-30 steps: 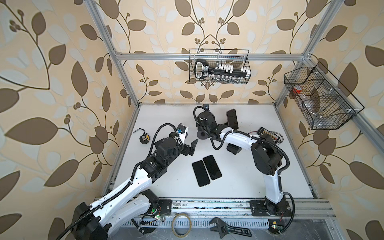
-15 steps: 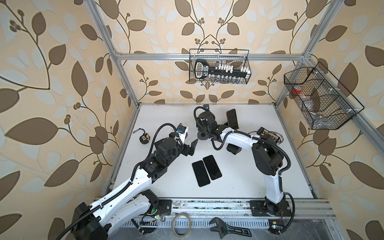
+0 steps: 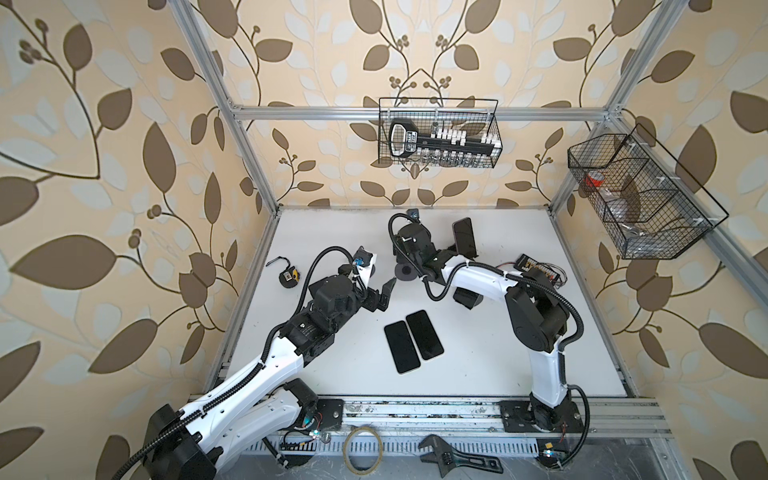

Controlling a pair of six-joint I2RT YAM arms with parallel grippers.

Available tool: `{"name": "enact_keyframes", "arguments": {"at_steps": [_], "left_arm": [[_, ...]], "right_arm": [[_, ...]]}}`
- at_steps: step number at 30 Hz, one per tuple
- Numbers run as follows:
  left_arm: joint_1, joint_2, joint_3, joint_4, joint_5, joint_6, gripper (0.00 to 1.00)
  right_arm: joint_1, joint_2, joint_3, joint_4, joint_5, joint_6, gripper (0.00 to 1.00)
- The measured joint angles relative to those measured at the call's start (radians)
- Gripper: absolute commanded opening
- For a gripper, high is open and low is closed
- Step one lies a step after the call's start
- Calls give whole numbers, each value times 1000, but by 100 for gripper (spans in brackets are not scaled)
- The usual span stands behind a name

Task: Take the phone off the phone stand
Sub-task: 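Raise the green phone clear of the stand and pull it toward the robot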

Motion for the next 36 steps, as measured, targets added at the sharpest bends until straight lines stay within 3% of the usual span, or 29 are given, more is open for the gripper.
{"name": "enact_keyframes", "arguments": {"at_steps": [36], "left_arm": [[0,14,0,20,10,-2,99]], "right_arm": [[13,-122,-81,-60,-19,42,60]]}}
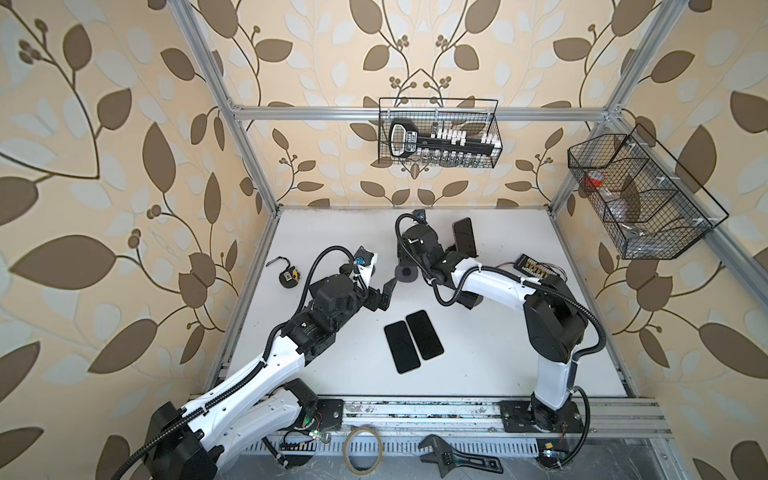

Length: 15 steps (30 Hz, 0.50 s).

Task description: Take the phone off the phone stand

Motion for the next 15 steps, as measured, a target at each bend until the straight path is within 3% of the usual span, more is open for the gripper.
{"name": "enact_keyframes", "arguments": {"at_steps": [15], "left_arm": [[0,51,0,-1,16,1,99]], "right_arm": [[5,-87,-37,-43,-23,23,60]]}}
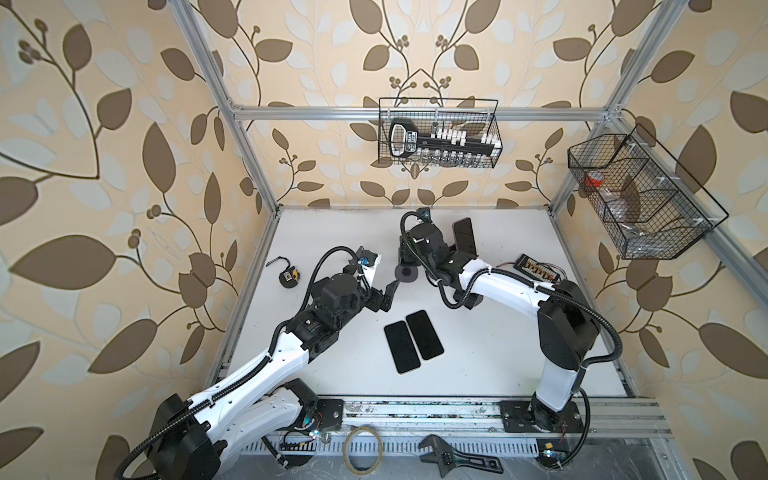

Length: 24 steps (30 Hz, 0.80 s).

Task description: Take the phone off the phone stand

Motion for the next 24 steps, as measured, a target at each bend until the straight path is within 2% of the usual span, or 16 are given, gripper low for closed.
{"name": "enact_keyframes", "arguments": {"at_steps": [4,14,18,24], "left_arm": [[0,39,6,-8,0,4,99],[2,132,26,-14,12,11,88],[21,180,32,3,63,1,85],[45,216,32,24,138,-4,86]], "right_arm": [[0,-24,-23,-28,-16,8,60],[0,-149,-105,-81,-42,29,59],[0,-207,-129,-98,-50,30,59],[0,-275,-158,-132,-73,30,57]]}}
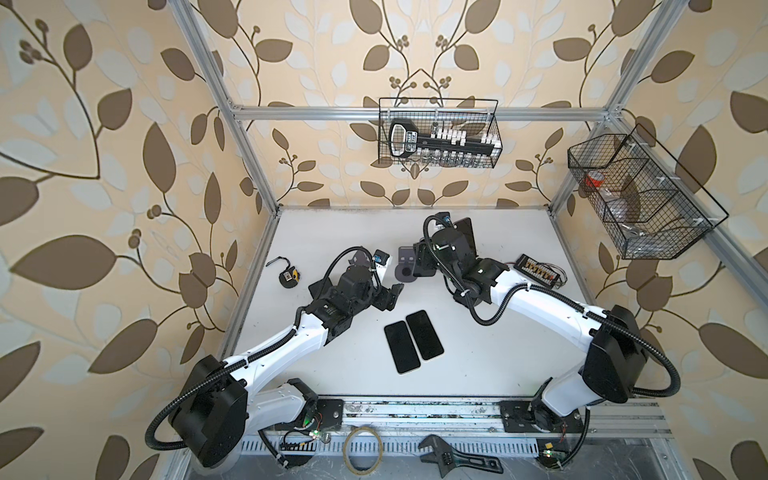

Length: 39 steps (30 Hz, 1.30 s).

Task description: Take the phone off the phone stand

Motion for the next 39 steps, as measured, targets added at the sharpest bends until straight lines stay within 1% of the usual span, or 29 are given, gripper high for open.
{"name": "enact_keyframes", "arguments": {"at_steps": [5,12,21,28,34,39], "left_arm": [[2,-11,0,14,60,8,86],[3,-63,0,26,185,45,86],[2,-57,0,27,311,74,87],[3,-43,3,24,365,90,87],[2,-40,11,18,385,94,88],[3,-40,16,16,386,99,88]], "right_arm": [[0,-30,-7,-48,-30,3,57],[0,-119,-48,-142,-57,9,56],[0,-208,-97,-251,-98,31,55],[0,-242,-166,-317,-151,56,55],[0,-270,-232,-371,-193,79,55],[0,-327,-296,-412,-225,109,55]]}}
